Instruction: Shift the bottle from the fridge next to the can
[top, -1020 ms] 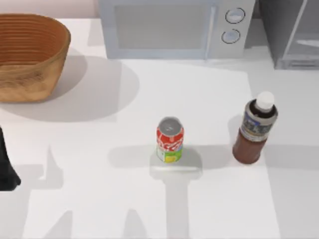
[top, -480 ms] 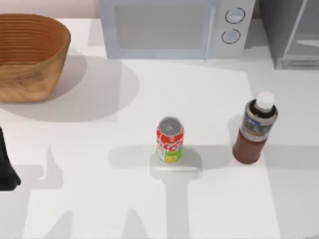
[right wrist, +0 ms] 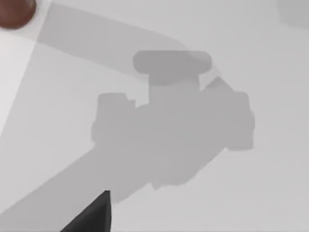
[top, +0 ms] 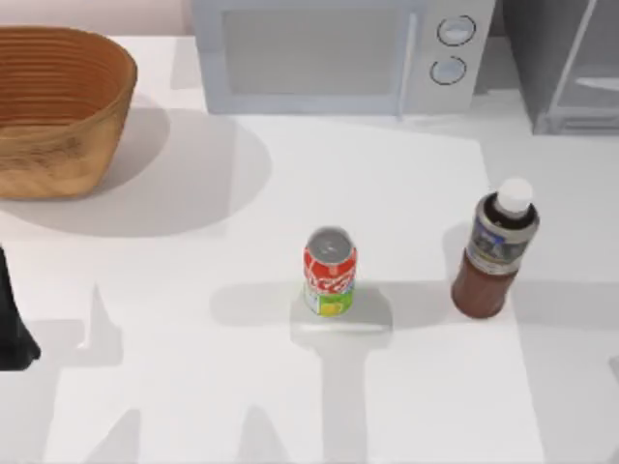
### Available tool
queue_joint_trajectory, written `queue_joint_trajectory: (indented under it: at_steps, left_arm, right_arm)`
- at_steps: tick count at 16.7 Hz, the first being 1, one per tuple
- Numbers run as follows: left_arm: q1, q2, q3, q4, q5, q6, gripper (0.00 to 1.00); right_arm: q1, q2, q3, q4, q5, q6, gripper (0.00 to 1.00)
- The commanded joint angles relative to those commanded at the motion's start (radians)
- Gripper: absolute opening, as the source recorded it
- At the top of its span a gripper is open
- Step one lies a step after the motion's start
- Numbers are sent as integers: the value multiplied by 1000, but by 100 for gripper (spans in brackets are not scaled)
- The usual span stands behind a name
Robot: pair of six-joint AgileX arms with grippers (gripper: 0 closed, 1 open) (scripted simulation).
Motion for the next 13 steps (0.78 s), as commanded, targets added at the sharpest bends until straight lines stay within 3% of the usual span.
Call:
queue_joint_trajectory:
  at_steps: [4, 7, 10, 13]
  left_arm:
    - [0, 0, 0, 0, 0, 0, 100]
    - [0, 0, 0, 0, 0, 0, 100]
    - [0, 0, 0, 0, 0, 0, 100]
    - [0, 0, 0, 0, 0, 0, 100]
  right_arm:
    - [-413, 484, 129, -8, -183, -495, 100]
    - [-682, 789, 213, -23, -292, -777, 100]
    - [-871, 1007, 274, -35, -372, -967, 100]
    - [-976, 1134, 312, -48, -420, -1068, 100]
